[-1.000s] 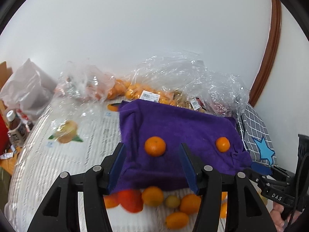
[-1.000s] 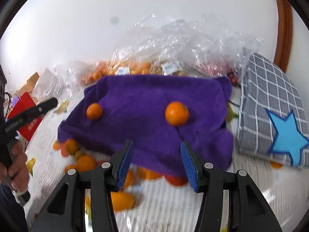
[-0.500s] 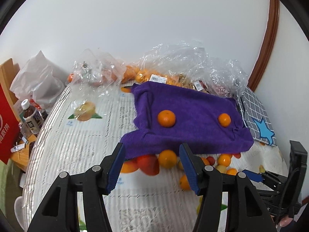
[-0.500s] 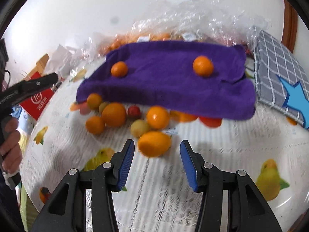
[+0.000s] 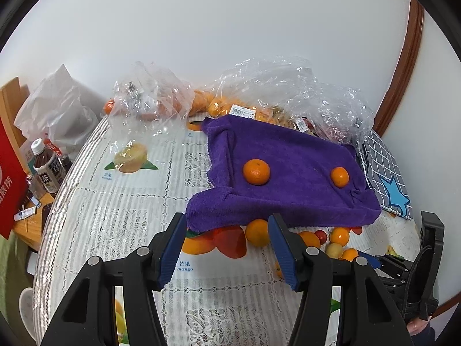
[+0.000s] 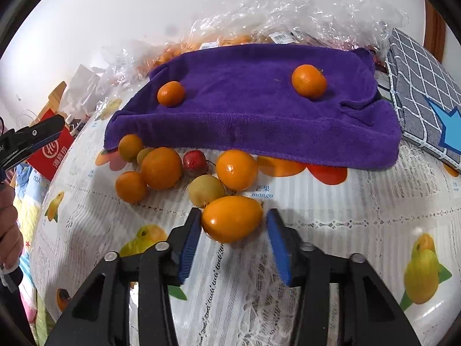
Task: Organize fruits
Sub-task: 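Lower the right gripper and grasp the oval yellow-orange fruit, then place the oval fruit on the towel with the right gripper while the left places a small orange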
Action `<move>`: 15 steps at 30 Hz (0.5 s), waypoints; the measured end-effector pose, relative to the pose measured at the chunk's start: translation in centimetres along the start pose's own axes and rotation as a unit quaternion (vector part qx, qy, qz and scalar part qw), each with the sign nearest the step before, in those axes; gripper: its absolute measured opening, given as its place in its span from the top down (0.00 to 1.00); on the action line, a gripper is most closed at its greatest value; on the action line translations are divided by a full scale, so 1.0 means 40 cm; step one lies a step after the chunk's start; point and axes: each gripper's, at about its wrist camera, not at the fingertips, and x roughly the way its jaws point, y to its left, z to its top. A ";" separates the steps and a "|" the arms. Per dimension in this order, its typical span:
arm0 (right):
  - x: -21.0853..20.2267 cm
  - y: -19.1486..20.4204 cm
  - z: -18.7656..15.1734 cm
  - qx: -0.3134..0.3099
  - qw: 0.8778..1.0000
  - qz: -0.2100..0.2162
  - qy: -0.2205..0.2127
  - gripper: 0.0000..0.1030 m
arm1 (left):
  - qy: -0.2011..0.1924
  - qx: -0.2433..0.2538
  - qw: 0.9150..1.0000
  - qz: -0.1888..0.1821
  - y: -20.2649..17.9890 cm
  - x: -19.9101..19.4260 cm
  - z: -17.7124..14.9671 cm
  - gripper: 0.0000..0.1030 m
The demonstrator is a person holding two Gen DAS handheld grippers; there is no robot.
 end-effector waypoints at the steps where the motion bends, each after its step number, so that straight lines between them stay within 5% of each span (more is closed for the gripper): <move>1: 0.003 0.002 0.002 -0.002 1.000 -0.002 -0.004 0.58 | 0.004 0.001 1.000 -0.001 -0.002 0.006 -0.001 0.45; 15: -0.098 -0.063 -0.015 0.024 0.998 -0.045 -0.033 0.59 | 0.057 -0.005 0.997 -0.044 -0.048 0.152 -0.012 0.45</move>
